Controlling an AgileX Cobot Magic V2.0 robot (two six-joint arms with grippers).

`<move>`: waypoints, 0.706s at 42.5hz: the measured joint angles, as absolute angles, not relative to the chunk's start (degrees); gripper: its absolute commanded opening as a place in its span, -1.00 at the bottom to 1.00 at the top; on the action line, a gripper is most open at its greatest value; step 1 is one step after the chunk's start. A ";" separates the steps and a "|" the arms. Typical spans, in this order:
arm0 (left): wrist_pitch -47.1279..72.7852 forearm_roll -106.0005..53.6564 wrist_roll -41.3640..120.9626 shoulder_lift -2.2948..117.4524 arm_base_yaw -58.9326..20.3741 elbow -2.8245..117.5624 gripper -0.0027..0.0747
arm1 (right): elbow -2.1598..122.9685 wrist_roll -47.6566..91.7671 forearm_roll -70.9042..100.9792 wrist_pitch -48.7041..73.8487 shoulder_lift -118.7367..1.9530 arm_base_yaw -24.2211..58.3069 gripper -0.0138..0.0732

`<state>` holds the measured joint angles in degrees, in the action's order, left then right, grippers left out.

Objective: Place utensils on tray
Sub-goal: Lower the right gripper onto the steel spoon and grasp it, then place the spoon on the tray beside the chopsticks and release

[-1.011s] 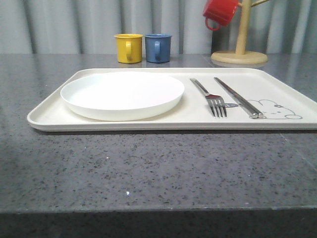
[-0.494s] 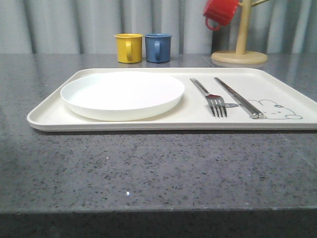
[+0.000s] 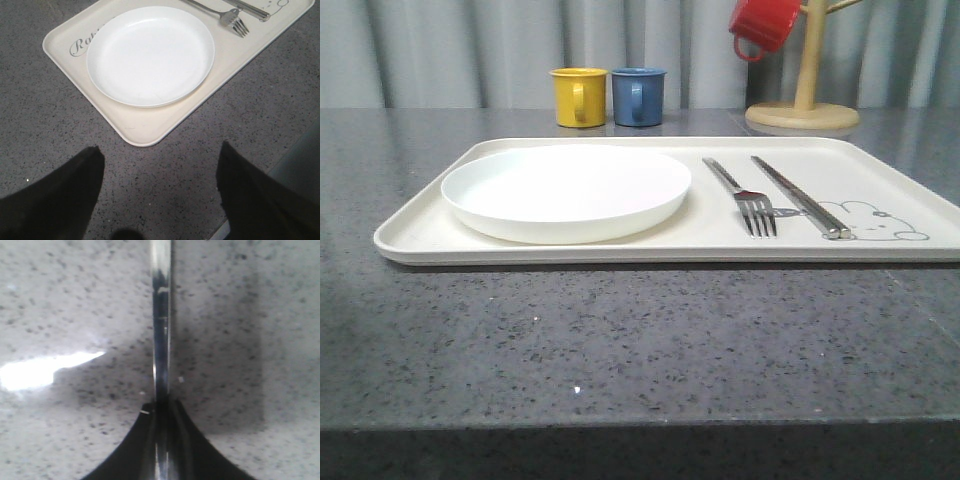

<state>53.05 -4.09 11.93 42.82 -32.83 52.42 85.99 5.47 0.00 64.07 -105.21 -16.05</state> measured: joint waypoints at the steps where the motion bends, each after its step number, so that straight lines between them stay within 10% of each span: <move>1: 53.05 -4.09 11.93 42.82 -32.83 52.42 0.29 | 85.99 5.47 0.46 64.07 -105.03 -16.05 -0.76; 30: 53.05 -4.09 11.93 42.82 -32.83 52.42 0.29 | 85.99 3.51 15.42 66.02 -98.70 4.79 -0.76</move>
<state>53.05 -4.09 11.93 42.82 -32.83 52.42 85.99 3.51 15.42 66.02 -98.70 4.79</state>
